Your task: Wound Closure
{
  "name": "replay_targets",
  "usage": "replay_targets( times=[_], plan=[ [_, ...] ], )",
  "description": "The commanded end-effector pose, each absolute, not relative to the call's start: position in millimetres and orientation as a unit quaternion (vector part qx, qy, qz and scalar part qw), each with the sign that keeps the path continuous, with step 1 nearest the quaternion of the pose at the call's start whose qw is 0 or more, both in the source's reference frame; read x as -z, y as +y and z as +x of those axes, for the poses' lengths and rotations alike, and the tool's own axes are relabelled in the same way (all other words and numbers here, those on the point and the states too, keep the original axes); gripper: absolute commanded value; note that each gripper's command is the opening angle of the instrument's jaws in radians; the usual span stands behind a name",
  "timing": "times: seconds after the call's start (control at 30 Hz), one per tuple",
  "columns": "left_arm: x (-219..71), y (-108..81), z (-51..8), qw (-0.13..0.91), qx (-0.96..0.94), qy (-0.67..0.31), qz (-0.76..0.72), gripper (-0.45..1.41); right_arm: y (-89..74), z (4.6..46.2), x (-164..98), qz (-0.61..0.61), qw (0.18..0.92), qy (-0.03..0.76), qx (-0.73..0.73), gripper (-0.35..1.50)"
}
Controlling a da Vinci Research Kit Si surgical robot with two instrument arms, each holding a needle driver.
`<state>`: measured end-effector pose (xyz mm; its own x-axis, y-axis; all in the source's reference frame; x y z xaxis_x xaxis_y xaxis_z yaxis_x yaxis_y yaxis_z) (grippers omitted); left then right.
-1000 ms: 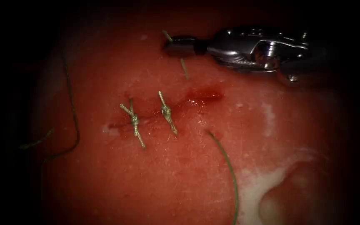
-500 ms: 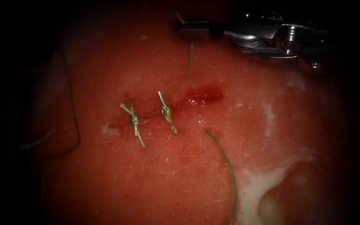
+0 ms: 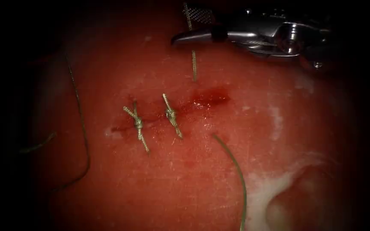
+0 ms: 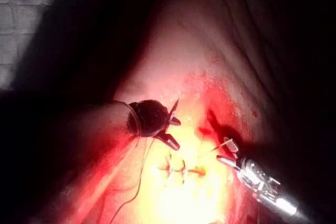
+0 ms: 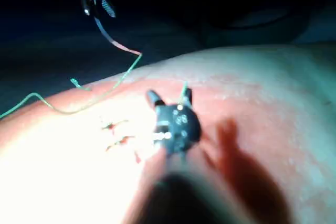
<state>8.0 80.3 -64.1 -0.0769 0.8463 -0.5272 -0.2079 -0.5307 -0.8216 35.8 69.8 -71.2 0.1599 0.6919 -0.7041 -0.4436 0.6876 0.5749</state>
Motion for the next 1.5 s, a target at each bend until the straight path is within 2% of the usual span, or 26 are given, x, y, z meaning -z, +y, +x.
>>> replay_targets(
  times=[0.03,0.4,0.63,0.73,0.8,0.83,1.0,1.13,1.37,1.5],
  plan=[
    [63.5,80.2,7.7,0.392,-0.68,-0.285,-0.551,0.78,69.9,36.2,71.0,0.118,0.752,0.528,-0.376,1.31],
    [68.0,85.8,19.5,0.429,-0.724,-0.209,-0.498,0.78,69.9,34.0,71.0,0.118,0.754,0.529,-0.372,1.31],
    [72.7,88.3,23.4,0.419,-0.754,-0.152,-0.483,0.78,69.9,33.2,71.0,0.118,0.755,0.529,-0.368,1.31],
    [74.0,87.7,20.3,0.411,-0.757,-0.151,-0.485,0.76,69.9,33.2,71.1,0.118,0.755,0.529,-0.368,1.31],
    [74.4,86.5,15.5,0.4,-0.749,-0.174,-0.498,0.76,69.9,33.2,71.1,0.118,0.755,0.529,-0.368,1.33],
    [74.4,86.5,15.5,0.4,-0.749,-0.174,-0.498,0.76,69.9,33.2,71.1,0.118,0.755,0.529,-0.368,1.33],
    [72.6,83.8,4.2,0.392,-0.73,-0.174,-0.533,0.77,69.5,32.7,71.7,0.12,0.756,0.53,-0.365,1.38],
    [69.0,81.1,0.1,0.369,-0.735,-0.164,-0.545,0.77,68.6,31.9,72.6,0.121,0.757,0.531,-0.361,1.45],
    [67.2,79.4,-2.8,0.348,-0.73,-0.188,-0.557,0.75,67.4,29.2,75.2,0.128,0.759,0.532,-0.353,1.45],
    [69.0,77.1,-4.6,0.297,-0.721,-0.243,-0.576,0.74,67.1,28.6,76.8,0.129,0.761,0.532,-0.347,1.46]
  ],
)
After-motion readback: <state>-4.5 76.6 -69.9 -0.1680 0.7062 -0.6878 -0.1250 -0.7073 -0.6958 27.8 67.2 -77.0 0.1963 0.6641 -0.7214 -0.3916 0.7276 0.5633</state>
